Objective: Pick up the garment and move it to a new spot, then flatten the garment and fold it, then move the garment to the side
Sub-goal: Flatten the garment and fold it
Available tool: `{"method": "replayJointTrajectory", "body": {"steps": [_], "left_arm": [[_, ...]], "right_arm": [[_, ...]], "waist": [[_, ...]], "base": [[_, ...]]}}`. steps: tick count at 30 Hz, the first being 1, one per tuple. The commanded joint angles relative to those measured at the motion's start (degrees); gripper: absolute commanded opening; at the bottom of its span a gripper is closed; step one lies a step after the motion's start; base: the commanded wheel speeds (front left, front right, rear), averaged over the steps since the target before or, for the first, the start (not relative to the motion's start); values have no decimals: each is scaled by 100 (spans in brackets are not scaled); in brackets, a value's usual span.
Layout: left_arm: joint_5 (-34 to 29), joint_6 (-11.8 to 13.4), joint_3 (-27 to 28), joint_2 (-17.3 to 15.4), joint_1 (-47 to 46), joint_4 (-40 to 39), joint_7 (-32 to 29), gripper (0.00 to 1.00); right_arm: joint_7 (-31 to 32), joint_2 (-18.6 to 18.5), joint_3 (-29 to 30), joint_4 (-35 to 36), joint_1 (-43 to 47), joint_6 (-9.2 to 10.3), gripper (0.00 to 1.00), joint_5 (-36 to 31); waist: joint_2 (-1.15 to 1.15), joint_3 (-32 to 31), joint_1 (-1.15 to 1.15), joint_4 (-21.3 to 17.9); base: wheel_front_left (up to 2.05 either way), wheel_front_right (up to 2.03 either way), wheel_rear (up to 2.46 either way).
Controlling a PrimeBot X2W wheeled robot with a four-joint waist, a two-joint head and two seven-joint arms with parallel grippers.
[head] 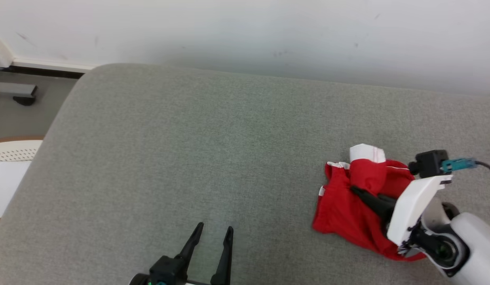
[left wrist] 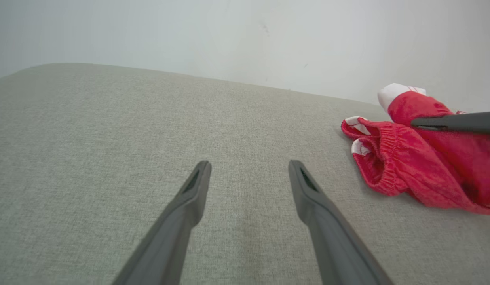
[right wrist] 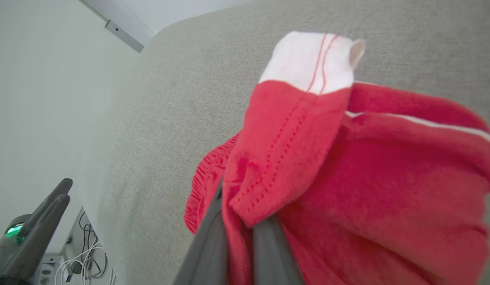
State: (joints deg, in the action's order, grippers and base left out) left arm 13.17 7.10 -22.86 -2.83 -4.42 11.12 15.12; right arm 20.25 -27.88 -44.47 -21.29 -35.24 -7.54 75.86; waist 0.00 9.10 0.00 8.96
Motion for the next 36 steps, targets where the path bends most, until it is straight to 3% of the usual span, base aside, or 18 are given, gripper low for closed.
{"method": "replayJointTrajectory", "body": {"steps": [1, 2, 3, 4, 5, 13, 18, 26, 31, 36], "left_arm": [[72, 23, -13, -19, -4, 29, -2, 100], [78, 42, -26, -19, 14, 44, -2, 100], [93, 49, -31, -19, 37, 61, -2, 100], [95, 54, -28, -18, 63, 76, -2, 100], [92, 63, -10, -18, 90, 85, -2, 100], [-61, 34, 184, -19, 255, 154, -2, 100], [-103, -28, 350, -18, 344, 184, -2, 100], [-241, -127, 675, -50, 623, 125, -2, 100], [-300, -155, 919, -50, 833, -89, -2, 100], [-362, -181, 1090, -37, 986, -307, -2, 100]], "right_arm": [[-5, 128, 14, -98, -12, 12, 0, -133], [-8, 241, 35, -165, 9, 12, 12, -232], [-28, 322, 60, -203, 32, 12, 40, -339], [-67, 411, 97, -214, 72, 12, 96, -412], [-67, 487, 132, -227, 131, 12, 100, -471], [-54, 1048, 472, 418, 558, 12, 100, -606], [-294, 1176, 715, 1048, 979, 12, 100, -804], [-1288, 524, 1419, 1883, 1834, 12, 100, -2227], [-2041, 137, 2070, 1850, 2454, 12, 100, -3350], [-2645, 149, 2759, 1596, 2993, 12, 100, -3922]], "waist": [[0, -39, 0, 52], [0, -59, 0, 71], [0, -84, 0, 82], [0, -114, 0, 85], [0, -142, 0, 82], [0, -379, 0, -169], [0, -573, 0, -359], [0, -843, 0, -672], [0, -941, 0, -842], [0, -991, 0, -915]], "base": [[0, 0, 0], [0, 0, 0], [0, 0, 0], [0, 0, 0], [0, 0, 0], [0, 0, 0], [0, 0, 0], [0, 0, 0], [0, 0, 0], [0, 0, 0]]}}
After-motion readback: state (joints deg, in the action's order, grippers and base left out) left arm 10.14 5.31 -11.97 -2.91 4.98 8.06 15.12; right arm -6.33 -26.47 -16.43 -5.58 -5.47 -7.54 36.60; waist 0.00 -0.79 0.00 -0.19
